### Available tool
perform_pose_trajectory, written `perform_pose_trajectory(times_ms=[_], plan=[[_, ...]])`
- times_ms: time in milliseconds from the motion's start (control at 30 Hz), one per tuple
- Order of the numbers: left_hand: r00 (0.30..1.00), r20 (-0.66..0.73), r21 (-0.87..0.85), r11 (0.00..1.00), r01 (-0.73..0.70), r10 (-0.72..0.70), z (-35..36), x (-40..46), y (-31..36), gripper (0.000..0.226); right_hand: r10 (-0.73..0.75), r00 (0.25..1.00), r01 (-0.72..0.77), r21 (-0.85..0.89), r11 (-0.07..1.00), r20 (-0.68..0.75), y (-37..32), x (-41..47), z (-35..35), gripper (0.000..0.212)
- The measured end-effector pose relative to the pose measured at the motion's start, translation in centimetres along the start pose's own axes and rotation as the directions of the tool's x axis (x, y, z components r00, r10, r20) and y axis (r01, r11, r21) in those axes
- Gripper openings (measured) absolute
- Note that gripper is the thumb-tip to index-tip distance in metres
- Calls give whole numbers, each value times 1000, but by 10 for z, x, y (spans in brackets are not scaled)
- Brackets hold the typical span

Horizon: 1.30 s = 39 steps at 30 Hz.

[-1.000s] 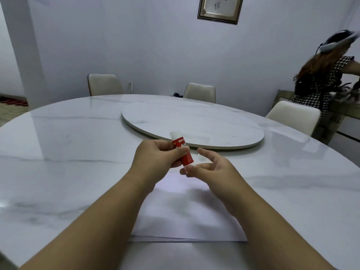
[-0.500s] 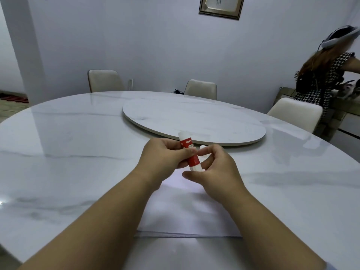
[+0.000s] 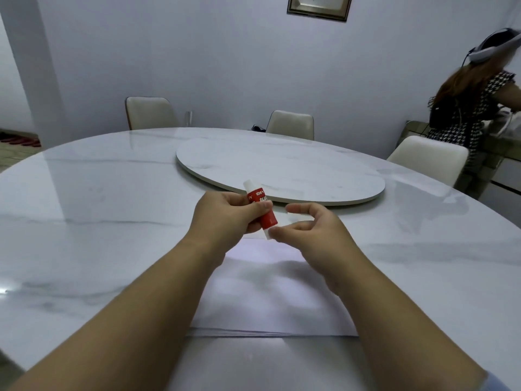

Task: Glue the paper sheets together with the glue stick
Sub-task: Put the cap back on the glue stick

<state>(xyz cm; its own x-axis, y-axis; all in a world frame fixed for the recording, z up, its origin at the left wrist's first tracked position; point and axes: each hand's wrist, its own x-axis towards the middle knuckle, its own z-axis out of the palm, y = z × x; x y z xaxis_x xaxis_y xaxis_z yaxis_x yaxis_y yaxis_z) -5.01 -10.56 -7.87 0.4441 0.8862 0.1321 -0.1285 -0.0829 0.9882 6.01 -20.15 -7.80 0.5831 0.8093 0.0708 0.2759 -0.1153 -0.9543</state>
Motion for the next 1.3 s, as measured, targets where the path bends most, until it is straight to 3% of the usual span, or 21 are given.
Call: perform_pose_trajectory(times_ms=[100,167,233,300,400,467,533,633,733,833,900,967,1000,1200,1300], plan=[[1000,3,64,998,-16,16,3,-1,-2,9,-87,996,87,-156,984,11,2,5,3,57],[988,-78,269,957,-110,135,0,3,-4,9,-104,993,107,-51,993,58,1,14,-12,57],[961,-137,423,891,-164,241,-4,6,-4,13,-123,992,123,-6,992,-16,3,33,-35,47],[954,-99,471,858,-205,282,-3,5,-5,16,-130,987,97,-287,953,-97,14,55,-49,39],[955,15,519,815,-259,295,4,5,-8,14,-206,978,193,-522,831,33,30,78,-38,48],[965,32,457,855,-245,260,4,7,-9,13,-266,950,312,-583,751,165,40,92,-26,53],[989,32,277,950,-146,142,4,9,-10,15,-296,932,359,-662,658,211,44,101,-22,45],[993,96,8,997,71,-72,6,5,-8,17,-309,940,319,-697,642,145,45,105,-23,37],[970,179,-133,973,190,-165,7,2,-6,19,-244,965,241,-706,666,99,47,102,-25,31],[957,228,-156,963,219,-180,4,2,-7,20,-215,977,180,-559,809,4,42,92,-30,25],[942,277,-143,961,235,-189,3,1,-6,21,-265,956,239,-186,953,-127,26,79,-35,21],[924,328,-132,958,253,-199,3,0,-5,23,-300,936,332,176,927,-184,5,60,-36,21],[914,351,-126,958,260,-202,4,-1,-5,23,-323,932,357,259,898,-164,-3,52,-35,20],[863,464,-89,959,269,-199,5,-6,-4,26,-343,938,340,283,897,-42,-17,27,-22,18],[798,570,-104,947,304,-194,4,-8,-4,28,-324,946,317,245,916,-12,-16,27,-21,16]])
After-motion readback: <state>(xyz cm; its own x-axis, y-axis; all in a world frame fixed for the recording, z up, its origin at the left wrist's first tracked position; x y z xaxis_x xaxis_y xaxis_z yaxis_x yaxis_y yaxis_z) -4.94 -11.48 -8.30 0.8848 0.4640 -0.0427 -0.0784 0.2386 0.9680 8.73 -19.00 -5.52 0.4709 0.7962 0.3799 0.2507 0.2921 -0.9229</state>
